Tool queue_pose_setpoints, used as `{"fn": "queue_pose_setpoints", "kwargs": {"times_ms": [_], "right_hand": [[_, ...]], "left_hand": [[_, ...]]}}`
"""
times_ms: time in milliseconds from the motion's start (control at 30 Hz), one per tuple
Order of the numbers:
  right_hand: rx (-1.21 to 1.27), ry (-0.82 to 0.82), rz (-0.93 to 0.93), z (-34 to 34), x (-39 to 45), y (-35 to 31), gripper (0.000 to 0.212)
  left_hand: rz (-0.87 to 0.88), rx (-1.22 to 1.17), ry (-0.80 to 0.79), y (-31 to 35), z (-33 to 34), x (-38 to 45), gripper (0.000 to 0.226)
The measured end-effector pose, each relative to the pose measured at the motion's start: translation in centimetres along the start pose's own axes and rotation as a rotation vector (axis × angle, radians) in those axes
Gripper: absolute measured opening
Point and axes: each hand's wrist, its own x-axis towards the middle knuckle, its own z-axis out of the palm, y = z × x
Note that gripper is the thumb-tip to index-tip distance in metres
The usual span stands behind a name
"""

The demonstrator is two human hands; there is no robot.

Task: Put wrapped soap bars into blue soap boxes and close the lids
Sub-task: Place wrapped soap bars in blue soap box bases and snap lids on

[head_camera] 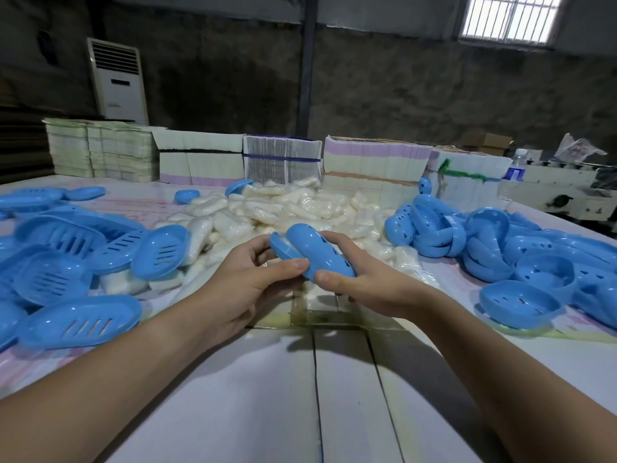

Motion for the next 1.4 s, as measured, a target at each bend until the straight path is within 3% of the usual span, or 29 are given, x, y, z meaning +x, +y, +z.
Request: {"fn": "queue_pose_setpoints", "kwargs": {"times_ms": [233,500,767,933,1167,1400], "right_hand": [[0.038,-0.026,-0.019,0.7,-0.1,0.1,0.05],[-0.186,-0.01,0.021,0.5,-0.4,-0.4,0.071],[-0.052,0.01,-0.018,1.2,-0.1,-0.4,0.078],[0.001,0.069,-0.044,1.4,0.1,-0.6,0.072],[-0.032,0.022,-0.016,1.5,0.1,-0.3,0.078],[-0.08,0.07,-0.047,1.6,0.1,-0.7,0.067]], "left_hand": [[-0.009,0.088,-0.091,-0.4,0.0,-0.2,0.056],[-0.013,0.18,-0.168,-0.2,-0.3,-0.4,0.048],[-0.072,0.115,-0.177,-0.2,0.3,-0.5,0.054],[-0.06,0.07,-0.17,-0.1,0.2,-0.3,0.052],[-0.086,0.119,-0.19,-0.1,0.0,-0.4,0.053],[-0.099,0.092,-0.19,0.1,-0.1,-0.3,0.056]]}}
